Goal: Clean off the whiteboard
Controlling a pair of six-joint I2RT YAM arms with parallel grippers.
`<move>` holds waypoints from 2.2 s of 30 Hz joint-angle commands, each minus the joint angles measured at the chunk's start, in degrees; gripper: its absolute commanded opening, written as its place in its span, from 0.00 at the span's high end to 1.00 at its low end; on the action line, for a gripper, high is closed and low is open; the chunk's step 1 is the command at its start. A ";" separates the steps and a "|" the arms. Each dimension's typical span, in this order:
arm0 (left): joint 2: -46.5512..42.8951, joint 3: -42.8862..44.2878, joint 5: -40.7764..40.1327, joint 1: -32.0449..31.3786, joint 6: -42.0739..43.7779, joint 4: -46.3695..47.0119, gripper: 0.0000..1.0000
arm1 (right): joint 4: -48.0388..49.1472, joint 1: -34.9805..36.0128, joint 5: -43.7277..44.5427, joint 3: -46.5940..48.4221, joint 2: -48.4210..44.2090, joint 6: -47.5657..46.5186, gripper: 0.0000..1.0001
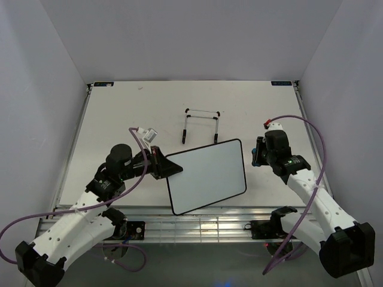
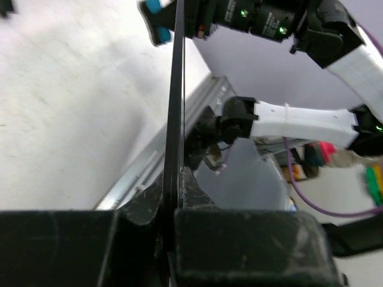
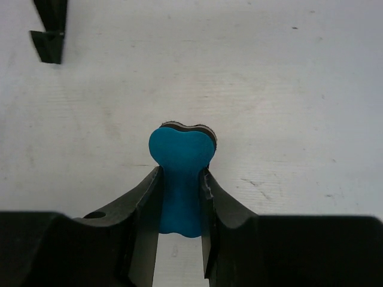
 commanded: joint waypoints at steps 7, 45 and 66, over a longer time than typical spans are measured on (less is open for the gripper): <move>-2.98 15.32 -20.06 -0.02 14.78 -18.84 1.00 | 0.49 -5.04 0.67 -1.14 5.91 1.45 0.69; 20.65 30.96 -3.78 5.42 41.51 7.14 1.00 | -4.15 -6.53 -21.29 -0.88 -13.15 0.75 0.22; 64.25 60.04 47.17 27.23 48.98 6.72 1.00 | -13.30 -6.36 -27.72 3.16 -25.64 -0.75 0.10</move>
